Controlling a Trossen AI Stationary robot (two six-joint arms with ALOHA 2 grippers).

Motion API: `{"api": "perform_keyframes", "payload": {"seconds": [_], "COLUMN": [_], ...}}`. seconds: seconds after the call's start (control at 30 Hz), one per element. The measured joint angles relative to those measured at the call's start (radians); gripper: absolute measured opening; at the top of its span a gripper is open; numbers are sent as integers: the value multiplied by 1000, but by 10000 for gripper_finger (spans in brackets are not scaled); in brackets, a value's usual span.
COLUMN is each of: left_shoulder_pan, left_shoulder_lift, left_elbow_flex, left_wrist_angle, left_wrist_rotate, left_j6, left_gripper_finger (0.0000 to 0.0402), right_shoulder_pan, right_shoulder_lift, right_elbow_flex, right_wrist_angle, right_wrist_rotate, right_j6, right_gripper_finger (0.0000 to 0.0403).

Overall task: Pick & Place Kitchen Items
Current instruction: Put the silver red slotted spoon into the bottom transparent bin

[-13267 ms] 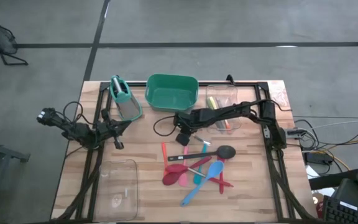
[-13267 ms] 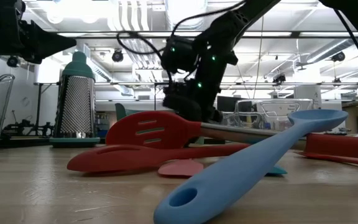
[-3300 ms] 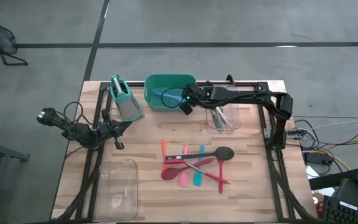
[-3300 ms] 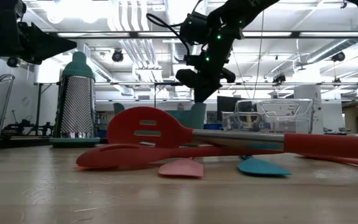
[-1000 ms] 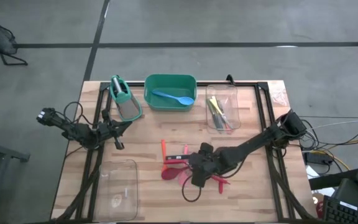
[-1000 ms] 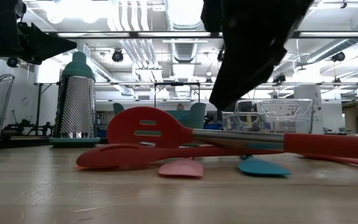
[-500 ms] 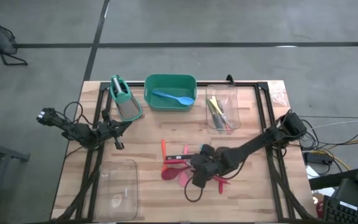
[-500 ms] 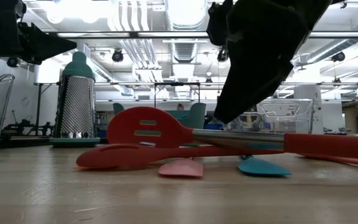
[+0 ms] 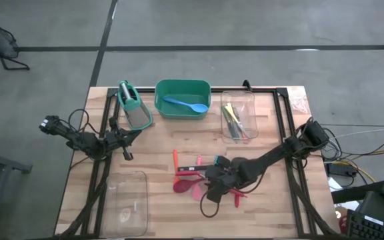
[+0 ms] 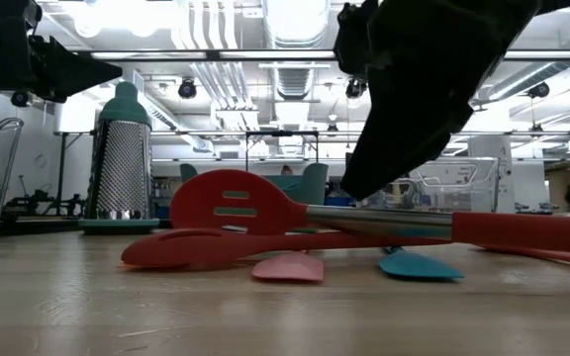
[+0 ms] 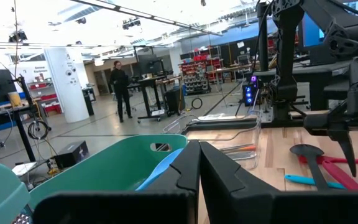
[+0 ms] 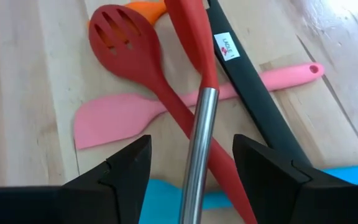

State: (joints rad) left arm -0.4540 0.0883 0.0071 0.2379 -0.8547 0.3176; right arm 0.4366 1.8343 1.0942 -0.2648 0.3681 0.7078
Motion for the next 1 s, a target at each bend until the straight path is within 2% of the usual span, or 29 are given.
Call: {"api": "perform_keyframes", "payload": {"seconds": [0.3, 0.6, 0.83, 1.0], "left_shoulder_pan": [0, 0, 0, 0], "left_shoulder_lift": [0, 0, 0, 0], "left_elbow_flex": [0, 0, 0, 0], "left_wrist_angle": [0, 0, 0, 0], "left_wrist_rotate": [0, 0, 0, 0], "left_j6": [0, 0, 0, 0], "left_gripper_finger": [12, 12, 12, 12], "right_shoulder_pan": [11, 10, 8, 8], "right_shoulder_lift": [0, -20, -33, -40], "right_elbow_flex": [-41, -36, -36, -36], "right_wrist_angle": [27, 30, 25, -68], "right_wrist_rotate": [0, 0, 0, -2], "right_j6": [43, 2, -7, 4], "right_gripper_finger": [234, 244, 224, 209]}}
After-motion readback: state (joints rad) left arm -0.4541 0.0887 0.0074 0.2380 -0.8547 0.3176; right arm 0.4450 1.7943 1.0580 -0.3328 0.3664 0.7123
